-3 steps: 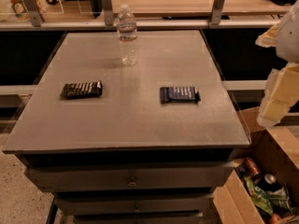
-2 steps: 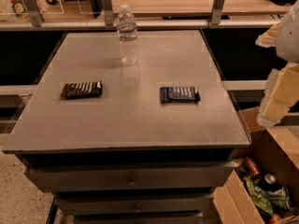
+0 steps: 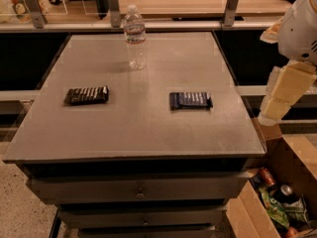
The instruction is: Pick rxbar blueberry
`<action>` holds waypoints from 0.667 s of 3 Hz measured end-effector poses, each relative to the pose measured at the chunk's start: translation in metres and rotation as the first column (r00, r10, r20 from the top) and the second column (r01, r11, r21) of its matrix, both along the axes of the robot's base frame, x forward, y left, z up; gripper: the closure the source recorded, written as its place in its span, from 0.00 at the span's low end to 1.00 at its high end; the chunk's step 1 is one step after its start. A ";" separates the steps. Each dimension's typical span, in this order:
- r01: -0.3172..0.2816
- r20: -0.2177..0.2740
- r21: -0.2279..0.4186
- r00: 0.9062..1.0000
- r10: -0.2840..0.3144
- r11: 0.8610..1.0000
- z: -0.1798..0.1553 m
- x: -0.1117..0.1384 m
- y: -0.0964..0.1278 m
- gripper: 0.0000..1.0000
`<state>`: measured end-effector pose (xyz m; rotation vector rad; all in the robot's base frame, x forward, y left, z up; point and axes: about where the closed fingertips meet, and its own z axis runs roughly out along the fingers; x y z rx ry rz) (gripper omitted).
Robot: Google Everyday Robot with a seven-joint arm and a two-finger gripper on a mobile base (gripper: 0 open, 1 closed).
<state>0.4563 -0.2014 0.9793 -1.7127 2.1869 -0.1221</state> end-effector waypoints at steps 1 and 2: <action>-0.033 -0.016 -0.022 0.999 0.033 0.999 -0.012 0.018 0.018 0.00; -0.069 -0.043 -0.027 0.997 0.068 0.997 -0.028 0.036 0.037 0.00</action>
Offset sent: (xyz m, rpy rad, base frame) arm 0.0598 0.0590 -0.0524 -0.0352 0.0907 0.1125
